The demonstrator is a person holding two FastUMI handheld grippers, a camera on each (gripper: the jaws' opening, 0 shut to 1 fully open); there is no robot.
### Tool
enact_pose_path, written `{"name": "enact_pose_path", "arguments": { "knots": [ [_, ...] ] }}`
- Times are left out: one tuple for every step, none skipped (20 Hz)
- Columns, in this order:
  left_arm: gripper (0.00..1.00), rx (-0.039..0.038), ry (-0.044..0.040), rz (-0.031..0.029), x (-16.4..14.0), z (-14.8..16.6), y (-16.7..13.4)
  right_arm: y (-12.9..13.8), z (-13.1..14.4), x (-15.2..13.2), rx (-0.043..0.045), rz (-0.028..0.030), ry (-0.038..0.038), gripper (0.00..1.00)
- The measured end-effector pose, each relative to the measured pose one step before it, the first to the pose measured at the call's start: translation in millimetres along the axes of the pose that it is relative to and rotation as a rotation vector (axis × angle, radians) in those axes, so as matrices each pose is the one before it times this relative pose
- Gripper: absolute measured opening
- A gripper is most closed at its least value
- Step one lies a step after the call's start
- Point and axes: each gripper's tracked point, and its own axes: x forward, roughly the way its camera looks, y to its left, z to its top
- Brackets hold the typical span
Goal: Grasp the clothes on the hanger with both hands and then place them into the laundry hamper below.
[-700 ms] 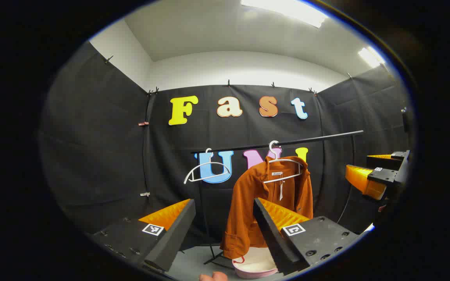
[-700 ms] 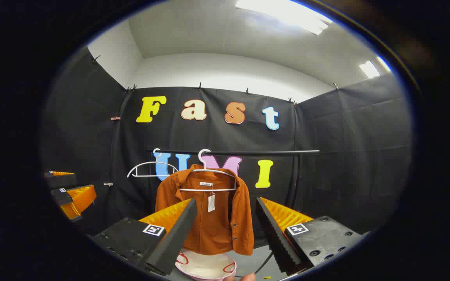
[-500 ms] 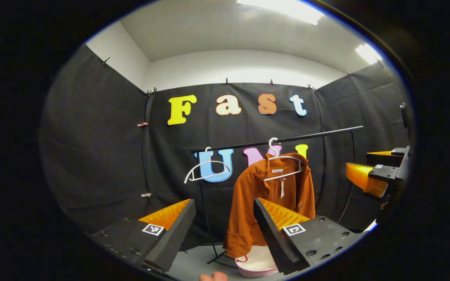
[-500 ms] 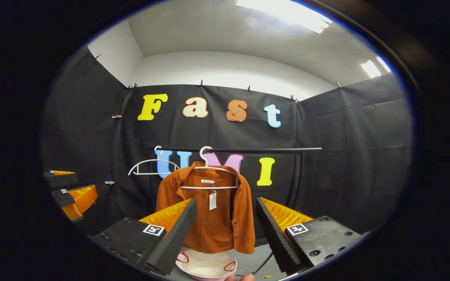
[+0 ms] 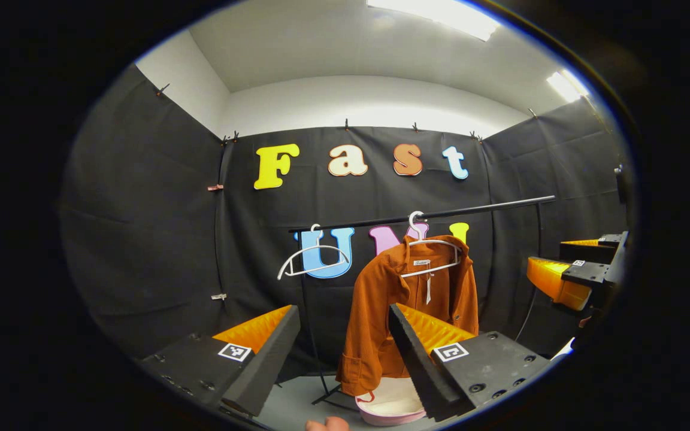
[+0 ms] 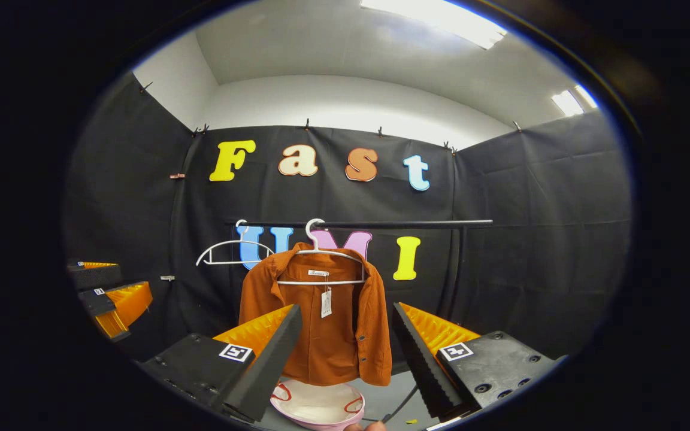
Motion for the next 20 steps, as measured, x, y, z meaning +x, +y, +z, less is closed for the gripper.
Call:
{"name": "enact_pose_path", "arguments": {
  "knots": [
    [0.94, -0.00082, -0.00106, -0.00499, 0.7, 0.53, -1.65, -0.62, 0.98, 0.46, -0.00058, -0.002, -0.00209, 0.97],
    [0.92, -0.00103, 0.00008, -0.00444, 1.54, -1.54, -1.8, -0.16, 1.02, -0.12, -0.00199, -0.001, -0.00247, 0.97],
    [0.95, -0.00111, 0.00079, -0.00816, 1.91, 0.0, -2.51, -0.97, 0.06, 1.65, -0.00142, -0.00295, -0.00058, 0.97],
    [0.92, -0.00068, -0.00073, -0.00755, 3.59, -0.97, -2.64, -0.59, -1.46, 1.35, 0.00324, -0.00105, 0.00467, 0.97],
    [0.94, -0.0013, -0.00123, -0.00979, 3.94, 0.34, -3.93, 0.56, -2.68, 2.11, 0.00825, 0.00026, 0.00827, 0.97],
    [0.94, -0.00132, 0.00047, -0.01153, 5.11, -1.15, -5.61, 0.42, -3.42, 3.44, 0.00807, 0.00086, 0.00827, 0.97],
    [0.94, -0.00002, 0.00042, -0.01213, 7.22, -0.62, -6.0, -2.39, -1.73, 5.85, 0.00331, -0.00209, 0.00473, 0.97],
    [0.92, 0.00105, -0.00272, -0.01042, 8.01, -1.19, -6.05, -3.77, -1.12, 7.8, 0.00057, -0.00532, -0.00036, 0.97],
    [0.94, 0.00078, -0.00216, -0.01348, 10.43, -0.39, -6.68, -3.45, -0.33, 8.4, -0.00001, -0.00335, -0.00457, 0.97],
    [0.94, 0.00009, -0.00102, -0.01073, 10.94, -2.2, -6.7, -4.21, -0.03, 11.21, -0.00236, -0.00577, -0.00884, 0.97],
    [0.94, -0.00251, -0.00066, -0.00933, 12.86, -0.28, -6.79, -5.01, 0.84, 13.81, -0.00547, -0.00351, -0.0138, 0.97],
    [0.94, -0.00252, -0.00359, -0.01064, 12.92, -1.36, -7.38, -3.14, 0.39, 12.93, -0.01052, 0.00143, -0.01253, 0.97],
    [0.95, -0.00066, -0.00725, -0.00573, 13.63, 0.47, -6.31, -3.73, -2.14, 14.19, -0.01419, 0.00205, -0.00909, 0.97],
    [0.92, -0.00022, -0.00957, -0.00161, 14.74, -0.51, -4.24, -5.43, -2.54, 15.31, -0.0107, -0.00181, -0.00846, 0.97],
    [0.94, -0.00141, -0.00402, 0.00374, 15.75, -1.26, -4.15, -3.98, -3.36, 17.42, -0.00042, 0.00155, -0.0041, 0.97],
    [0.94, 0.00172, 0.00045, 0.00681, 16.66, -4.88, -3.54, -2.25, -5.43, 16.88, 0.0089, 0.00413, -0.00316, 0.97],
    [0.94, 0.00598, -0.00258, 0.0129, 17.0, -3.02, -2.78, -2.1, -6.81, 17.94, 0.01221, 0.00305, 0.00182, 0.97],
    [0.95, 0.00653, -0.00542, 0.01905, 16.39, -2.82, -1.04, -3.07, -7.57, 18.19, 0.00948, 0.00733, 0.00097, 0.97],
    [0.95, 0.00635, -0.00699, 0.0147, 16.52, -2.39, -2.57, -2.91, -9.39, 16.53, 0.00388, 0.00125, 0.00757, 0.97],
    [0.95, 0.00356, -0.00142, 0.01571, 15.53, -6.72, -5.0, -3.41, -10.08, 15.69, 0.00621, 0.00694, 0.00365, 0.97]
  ]
}}
